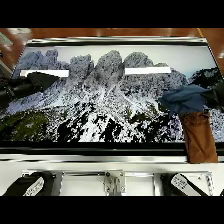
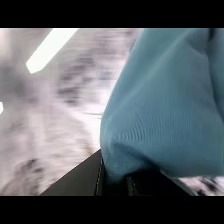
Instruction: Fold the shirts.
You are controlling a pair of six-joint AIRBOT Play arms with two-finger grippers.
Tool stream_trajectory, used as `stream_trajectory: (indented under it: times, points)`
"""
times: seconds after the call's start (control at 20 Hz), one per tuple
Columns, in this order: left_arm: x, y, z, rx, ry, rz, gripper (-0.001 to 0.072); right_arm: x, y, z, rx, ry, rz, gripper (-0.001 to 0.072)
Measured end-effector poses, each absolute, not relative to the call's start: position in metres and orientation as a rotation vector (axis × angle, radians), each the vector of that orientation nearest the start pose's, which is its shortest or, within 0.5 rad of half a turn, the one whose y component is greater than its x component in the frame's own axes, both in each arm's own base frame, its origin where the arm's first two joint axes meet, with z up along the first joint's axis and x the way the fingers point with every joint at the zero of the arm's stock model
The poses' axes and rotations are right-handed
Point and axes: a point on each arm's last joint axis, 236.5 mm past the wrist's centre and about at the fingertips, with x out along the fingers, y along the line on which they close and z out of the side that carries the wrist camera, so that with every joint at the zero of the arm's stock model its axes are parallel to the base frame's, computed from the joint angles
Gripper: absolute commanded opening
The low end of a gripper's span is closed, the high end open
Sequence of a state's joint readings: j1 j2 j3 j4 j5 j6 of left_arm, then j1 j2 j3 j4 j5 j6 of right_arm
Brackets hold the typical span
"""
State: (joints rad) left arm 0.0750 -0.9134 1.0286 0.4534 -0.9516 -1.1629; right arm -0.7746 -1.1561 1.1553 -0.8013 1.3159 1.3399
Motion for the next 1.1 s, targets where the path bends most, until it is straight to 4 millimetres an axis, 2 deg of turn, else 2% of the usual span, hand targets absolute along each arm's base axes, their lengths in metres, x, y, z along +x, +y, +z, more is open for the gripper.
stream_trajectory:
  times: [0.2,0.4,0.55,0.75,0.8,0.85,0.9,1.0,1.1]
  points:
    - [0.374,-0.145,0.227,-0.630,0.566,-0.632,0.0036,0.302,-0.183,0.100,0.849,0.913,-0.261,0.0068]
    - [0.370,-0.148,0.226,-0.627,0.579,-0.645,0.0036,0.254,-0.219,0.087,0.891,0.951,-0.437,0.0067]
    - [0.367,-0.150,0.224,-0.624,0.591,-0.656,0.0036,0.217,-0.226,0.064,0.973,1.008,-0.538,0.0067]
    - [0.365,-0.151,0.223,-0.623,0.599,-0.663,0.0036,0.172,-0.203,0.020,1.074,1.116,-0.630,0.0069]
    - [0.365,-0.151,0.223,-0.623,0.599,-0.663,0.0036,0.160,-0.198,0.008,1.085,1.148,-0.666,0.0163]
    - [0.365,-0.152,0.223,-0.623,0.600,-0.664,0.0036,0.146,-0.193,-0.004,1.098,1.181,-0.714,0.0496]
    - [0.365,-0.152,0.223,-0.623,0.600,-0.665,0.0036,0.135,-0.191,-0.012,1.104,1.207,-0.755,0.0701]
    - [0.365,-0.152,0.223,-0.623,0.600,-0.664,0.0036,0.126,-0.196,-0.019,1.093,1.200,-0.819,0.0700]
    - [0.368,-0.150,0.225,-0.624,0.588,-0.654,0.0035,0.131,-0.206,-0.009,1.079,1.153,-0.838,0.0694]
